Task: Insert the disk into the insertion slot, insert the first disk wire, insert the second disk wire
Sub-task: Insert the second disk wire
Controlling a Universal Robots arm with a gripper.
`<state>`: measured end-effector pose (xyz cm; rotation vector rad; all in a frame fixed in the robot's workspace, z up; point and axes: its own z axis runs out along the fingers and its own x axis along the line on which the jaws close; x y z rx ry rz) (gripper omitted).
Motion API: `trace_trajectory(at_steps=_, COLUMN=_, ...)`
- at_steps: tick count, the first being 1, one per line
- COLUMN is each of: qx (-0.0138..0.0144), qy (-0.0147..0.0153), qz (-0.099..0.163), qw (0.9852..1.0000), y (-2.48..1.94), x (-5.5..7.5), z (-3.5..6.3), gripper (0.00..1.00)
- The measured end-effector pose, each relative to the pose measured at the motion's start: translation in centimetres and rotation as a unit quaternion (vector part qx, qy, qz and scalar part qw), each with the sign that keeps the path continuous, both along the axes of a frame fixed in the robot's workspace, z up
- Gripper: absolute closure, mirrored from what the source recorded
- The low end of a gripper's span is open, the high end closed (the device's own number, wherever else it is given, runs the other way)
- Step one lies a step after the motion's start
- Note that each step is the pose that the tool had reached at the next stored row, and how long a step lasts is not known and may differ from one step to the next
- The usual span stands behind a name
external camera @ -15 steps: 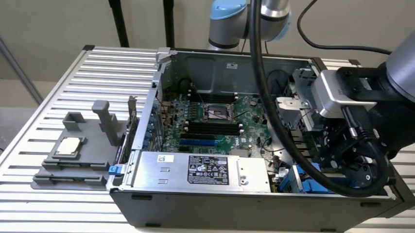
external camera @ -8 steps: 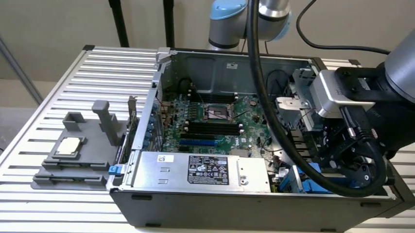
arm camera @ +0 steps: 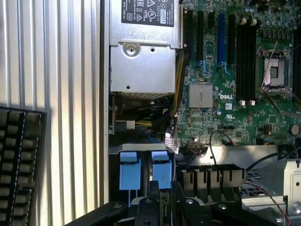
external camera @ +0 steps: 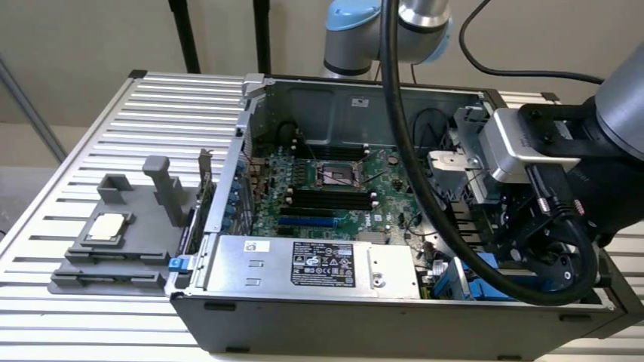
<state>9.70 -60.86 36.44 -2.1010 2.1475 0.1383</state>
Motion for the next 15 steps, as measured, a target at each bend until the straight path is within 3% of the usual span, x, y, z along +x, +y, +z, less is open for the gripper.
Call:
trace_trajectory(at_steps=3, qx=0.0000, qy=-0.0001, qz=0.000, qw=1.0000, y=0.21, x=0.0, z=0.01, gripper=0.75)
trace_trajectory(at_steps=8, qx=-0.0009, qy=-0.0002, qz=0.000, qw=1.0000, y=1.40, x=0.1, z=0.79, gripper=0.75)
trace_trajectory(at_steps=12, qx=-0.0042, qy=0.0000, qz=0.000, qw=1.0000, y=1.96, x=1.0, z=1.65, gripper=0.75)
trace_trajectory(at_steps=15, qx=-0.0069, qy=0.0009, qz=0.000, qw=1.0000, y=2.02, x=2.1, z=1.72, gripper=0.75)
